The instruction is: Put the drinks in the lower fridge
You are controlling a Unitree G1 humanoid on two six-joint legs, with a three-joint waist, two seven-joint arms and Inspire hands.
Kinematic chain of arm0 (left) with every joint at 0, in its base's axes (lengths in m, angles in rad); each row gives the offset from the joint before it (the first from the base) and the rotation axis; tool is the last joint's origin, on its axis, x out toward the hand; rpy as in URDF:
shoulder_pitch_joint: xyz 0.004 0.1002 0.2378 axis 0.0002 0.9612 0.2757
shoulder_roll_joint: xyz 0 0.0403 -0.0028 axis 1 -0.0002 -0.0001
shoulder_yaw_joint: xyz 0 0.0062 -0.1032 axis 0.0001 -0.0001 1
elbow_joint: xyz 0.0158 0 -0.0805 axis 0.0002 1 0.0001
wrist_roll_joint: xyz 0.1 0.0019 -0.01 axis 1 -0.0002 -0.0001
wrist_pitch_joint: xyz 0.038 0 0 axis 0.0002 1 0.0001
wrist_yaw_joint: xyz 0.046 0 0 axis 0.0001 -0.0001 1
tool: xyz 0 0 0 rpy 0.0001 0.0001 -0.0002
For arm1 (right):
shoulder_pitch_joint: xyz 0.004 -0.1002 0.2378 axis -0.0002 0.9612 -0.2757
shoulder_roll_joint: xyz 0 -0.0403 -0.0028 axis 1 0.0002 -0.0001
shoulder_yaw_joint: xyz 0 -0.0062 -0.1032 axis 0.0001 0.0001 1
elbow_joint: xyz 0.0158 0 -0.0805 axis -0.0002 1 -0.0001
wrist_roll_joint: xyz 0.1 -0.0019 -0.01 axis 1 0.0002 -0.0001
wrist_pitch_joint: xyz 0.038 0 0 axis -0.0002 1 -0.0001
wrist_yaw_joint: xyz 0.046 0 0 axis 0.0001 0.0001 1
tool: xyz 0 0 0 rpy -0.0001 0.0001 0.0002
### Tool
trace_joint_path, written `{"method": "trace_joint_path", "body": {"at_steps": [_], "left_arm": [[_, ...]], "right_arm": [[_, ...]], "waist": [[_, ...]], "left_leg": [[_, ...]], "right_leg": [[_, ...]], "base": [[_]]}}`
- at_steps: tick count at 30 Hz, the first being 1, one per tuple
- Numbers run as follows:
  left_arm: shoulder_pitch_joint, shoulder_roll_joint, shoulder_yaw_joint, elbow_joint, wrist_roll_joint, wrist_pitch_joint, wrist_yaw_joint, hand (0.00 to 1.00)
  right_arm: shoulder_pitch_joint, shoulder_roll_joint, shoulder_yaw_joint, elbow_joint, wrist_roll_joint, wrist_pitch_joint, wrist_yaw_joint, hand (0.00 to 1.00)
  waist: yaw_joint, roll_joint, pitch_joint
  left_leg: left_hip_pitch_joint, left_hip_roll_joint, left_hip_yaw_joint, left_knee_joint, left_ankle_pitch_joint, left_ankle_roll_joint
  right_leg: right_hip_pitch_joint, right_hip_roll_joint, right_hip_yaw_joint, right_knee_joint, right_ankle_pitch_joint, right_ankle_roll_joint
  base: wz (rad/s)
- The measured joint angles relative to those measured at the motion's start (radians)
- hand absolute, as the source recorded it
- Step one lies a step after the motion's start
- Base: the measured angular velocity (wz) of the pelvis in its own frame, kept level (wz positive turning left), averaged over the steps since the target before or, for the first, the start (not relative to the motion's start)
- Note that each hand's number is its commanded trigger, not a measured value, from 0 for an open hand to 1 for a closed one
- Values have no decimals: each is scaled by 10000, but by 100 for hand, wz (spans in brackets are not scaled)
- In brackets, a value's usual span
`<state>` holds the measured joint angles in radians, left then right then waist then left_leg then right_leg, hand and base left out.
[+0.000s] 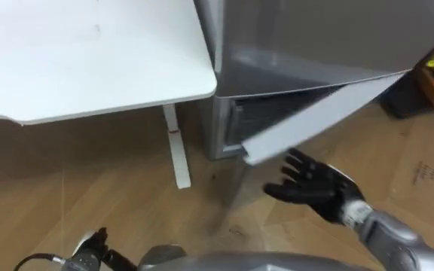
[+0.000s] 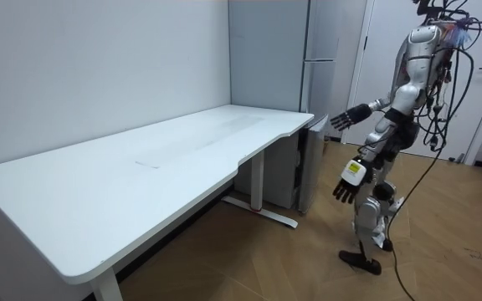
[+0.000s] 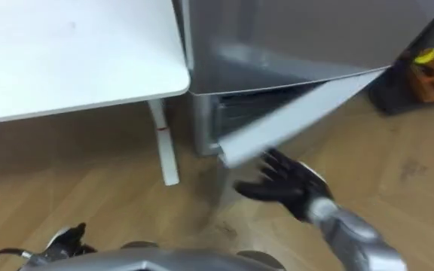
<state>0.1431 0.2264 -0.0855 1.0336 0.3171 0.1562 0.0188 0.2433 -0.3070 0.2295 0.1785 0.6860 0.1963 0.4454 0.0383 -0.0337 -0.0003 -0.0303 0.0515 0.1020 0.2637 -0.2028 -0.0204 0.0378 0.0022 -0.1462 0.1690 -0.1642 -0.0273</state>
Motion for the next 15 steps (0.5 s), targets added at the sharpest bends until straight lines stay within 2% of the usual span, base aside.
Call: {"method": "trace_joint_path", "body": {"at_steps": [2,4,5,7,8,9,10,12,15], "left_arm": [[241,-6,46,-200,-4,189,10,0],[329,-48,50,-278,-8,360,14,0],[374,-75,55,-337,-14,448,22,0],[373,-78,79,-342,-30,495,93,0],[344,-82,78,-349,-108,535,110,0],[293,-98,77,-349,-127,565,109,0],[184,-154,75,-340,-171,573,112,0],[55,-190,48,-297,-206,583,134,0],[12,-170,51,-314,-392,607,308,0]], "right_arm": [[-395,78,395,-20,713,39,647,0],[-449,82,439,63,1038,113,952,0],[-427,84,448,79,1043,195,1051,0],[-359,105,534,184,1041,248,1148,0],[-310,108,616,295,1012,252,1200,0],[-301,108,625,373,977,252,1259,0],[-279,100,616,545,934,252,1361,0],[-261,105,612,942,810,259,1460,0],[-265,85,593,1725,453,408,1472,0]], "waist": [[77,-52,-28],[280,-164,-37],[304,-255,-59],[330,-476,-33],[406,-653,-68],[406,-705,-51],[432,-733,-51],[442,-651,-23],[340,-437,-31]], "left_leg": [[61,-191,-306,-270,268,33],[43,-222,-342,-292,296,34],[29,-243,-364,-292,296,34],[21,-262,-384,-278,293,35],[28,-268,-375,-259,273,42],[40,-267,-376,-230,238,41],[34,-260,-384,-178,155,54],[-15,-253,-405,-65,2,75],[-56,-278,-485,35,-103,128]], "right_leg": [[137,-161,-451,-16,-98,23],[188,-187,-560,-39,-107,26],[271,-202,-663,-136,-114,31],[370,-211,-766,-216,-123,46],[446,-209,-753,-262,-125,50],[494,-204,-738,-299,-125,51],[530,-193,-733,-298,-128,61],[576,-182,-743,-260,-132,91],[580,-200,-730,-169,-161,147]], "base": [[65],[28],[19],[13],[5],[0],[-3],[-2],[6]]}}
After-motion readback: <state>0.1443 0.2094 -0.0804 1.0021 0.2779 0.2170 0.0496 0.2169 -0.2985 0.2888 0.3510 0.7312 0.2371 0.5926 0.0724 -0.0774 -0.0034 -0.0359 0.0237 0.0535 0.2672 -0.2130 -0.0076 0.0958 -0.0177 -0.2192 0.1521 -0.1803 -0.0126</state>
